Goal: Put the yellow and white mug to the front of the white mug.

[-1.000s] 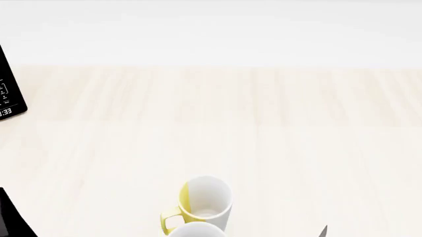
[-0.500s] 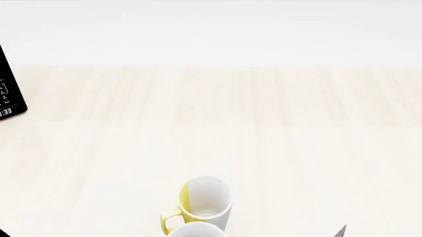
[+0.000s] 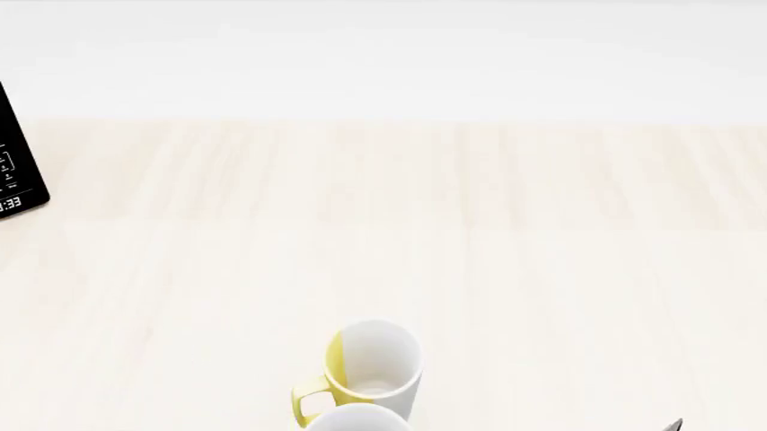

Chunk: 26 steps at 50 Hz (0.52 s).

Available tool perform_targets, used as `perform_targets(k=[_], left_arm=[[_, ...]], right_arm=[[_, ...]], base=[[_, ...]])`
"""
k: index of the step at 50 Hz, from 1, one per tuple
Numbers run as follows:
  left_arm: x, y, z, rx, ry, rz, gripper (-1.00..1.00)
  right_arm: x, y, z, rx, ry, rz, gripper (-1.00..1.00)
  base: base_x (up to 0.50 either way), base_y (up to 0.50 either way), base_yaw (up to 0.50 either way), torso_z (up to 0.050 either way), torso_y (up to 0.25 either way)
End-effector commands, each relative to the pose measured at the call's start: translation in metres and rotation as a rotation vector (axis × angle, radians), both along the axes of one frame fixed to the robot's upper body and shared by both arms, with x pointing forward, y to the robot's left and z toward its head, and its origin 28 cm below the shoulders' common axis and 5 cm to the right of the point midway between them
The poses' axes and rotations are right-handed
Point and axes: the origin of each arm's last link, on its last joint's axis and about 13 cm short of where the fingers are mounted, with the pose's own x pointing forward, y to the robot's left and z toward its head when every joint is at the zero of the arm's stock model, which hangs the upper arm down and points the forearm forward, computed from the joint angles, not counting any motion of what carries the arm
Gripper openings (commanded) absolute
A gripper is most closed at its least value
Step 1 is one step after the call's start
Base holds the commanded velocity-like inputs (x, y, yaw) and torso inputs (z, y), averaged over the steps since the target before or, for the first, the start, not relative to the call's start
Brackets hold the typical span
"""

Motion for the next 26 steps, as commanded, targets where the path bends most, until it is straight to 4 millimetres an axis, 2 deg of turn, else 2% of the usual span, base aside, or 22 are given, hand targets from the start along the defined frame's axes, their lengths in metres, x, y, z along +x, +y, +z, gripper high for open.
perform_targets(k=[1, 26], left_arm=[[-0.0034, -0.0014, 0.0006, 0.01, -0.017, 0.033, 1.0], [-0.0105, -0.0017, 0.0055, 0.019, -0.016, -0.003, 1.0]], right_arm=[[-0.0021, 0.0002, 0.002, -0.014, -0.023, -0.046, 1.0], [-0.0104, -0.0053, 0.0078, -0.006, -0.104, -0.137, 1.0]], base=[[0.0, 0.0, 0.0, 0.0, 0.0], [0.0, 0.0, 0.0, 0.0, 0.0]])
